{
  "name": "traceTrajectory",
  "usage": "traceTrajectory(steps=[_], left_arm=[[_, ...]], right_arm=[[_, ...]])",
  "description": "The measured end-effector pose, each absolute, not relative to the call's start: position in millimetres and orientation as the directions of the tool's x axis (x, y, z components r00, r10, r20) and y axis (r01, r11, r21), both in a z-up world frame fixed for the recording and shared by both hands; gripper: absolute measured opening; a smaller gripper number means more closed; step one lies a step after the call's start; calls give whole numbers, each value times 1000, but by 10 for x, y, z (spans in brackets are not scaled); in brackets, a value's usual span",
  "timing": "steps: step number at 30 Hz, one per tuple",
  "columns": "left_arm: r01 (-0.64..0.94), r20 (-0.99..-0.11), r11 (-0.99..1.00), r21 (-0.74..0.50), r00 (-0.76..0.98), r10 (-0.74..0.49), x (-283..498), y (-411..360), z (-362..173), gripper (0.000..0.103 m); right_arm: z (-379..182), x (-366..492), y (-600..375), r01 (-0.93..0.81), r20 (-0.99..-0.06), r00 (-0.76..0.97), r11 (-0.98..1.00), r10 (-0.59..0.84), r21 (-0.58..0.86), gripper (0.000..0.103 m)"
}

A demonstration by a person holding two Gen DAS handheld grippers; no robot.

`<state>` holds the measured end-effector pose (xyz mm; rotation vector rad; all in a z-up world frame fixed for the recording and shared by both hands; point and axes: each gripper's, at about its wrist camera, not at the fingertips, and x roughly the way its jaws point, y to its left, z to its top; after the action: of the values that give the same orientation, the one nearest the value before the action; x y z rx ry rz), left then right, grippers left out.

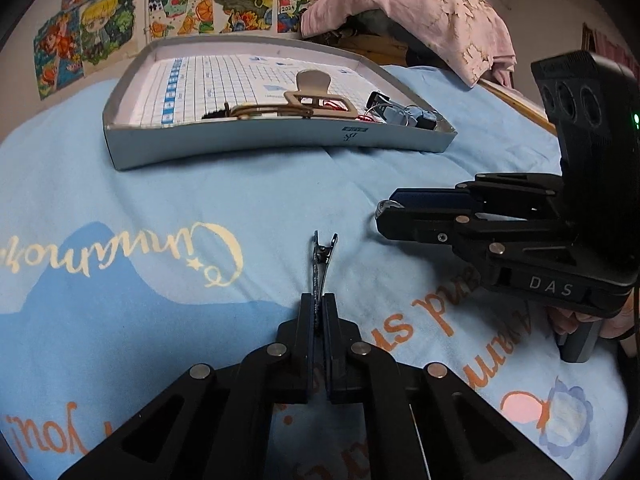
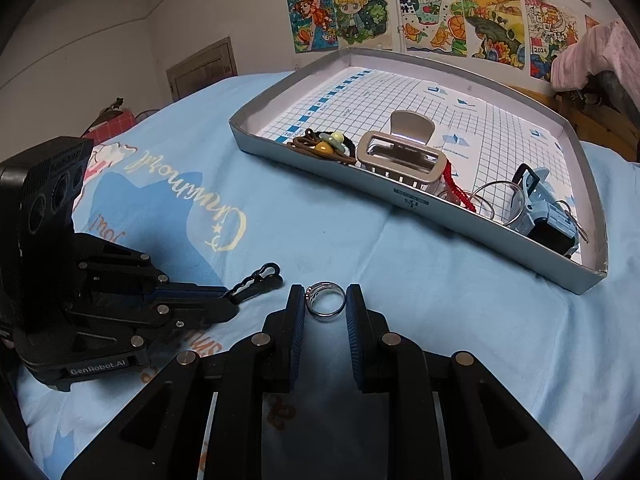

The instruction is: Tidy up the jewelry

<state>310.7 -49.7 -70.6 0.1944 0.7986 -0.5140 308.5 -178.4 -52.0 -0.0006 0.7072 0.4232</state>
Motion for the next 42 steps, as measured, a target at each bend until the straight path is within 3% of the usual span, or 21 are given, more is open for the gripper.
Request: traceTrajectory(steps=[11,18,25,31,34,37,39,42], left_arm=[[462,-616,887,-10,695,-369,3013,-442,-367,4],[376,-491,922,-95,788,-372,3336,-366,-45,4],[275,-517,950,-148,797,-312,3947,-413,-52,4],[251,-545,958,-137,789,-284,3989,-485,-199,4],[240,-542,960,-147,792,-281,3963,-460,-193,15],[224,-511,959,-176,811,-283,3860,-375,-146,40],[206,-475,958,-198,835,-278,3734,-295,-94,67],[192,-407,956,-220,873,-269,3475,-178,-2,79]], right_arm=[[-334,3027,-1977,-346,-524,765,925,375,157,18],[-190,3182,-2229,-245,-425,855,954,296,172,18],[-283,3579,-2367,-167,-444,862,965,243,204,18],[-437,3743,-2402,-133,-487,841,962,238,240,22],[-421,3686,-2377,-127,-472,852,965,224,229,36],[-358,3568,-2384,-108,-434,880,971,192,211,36],[-308,3446,-2406,-93,-403,900,976,167,196,36],[-219,3193,-2468,-66,-342,931,979,130,191,43]])
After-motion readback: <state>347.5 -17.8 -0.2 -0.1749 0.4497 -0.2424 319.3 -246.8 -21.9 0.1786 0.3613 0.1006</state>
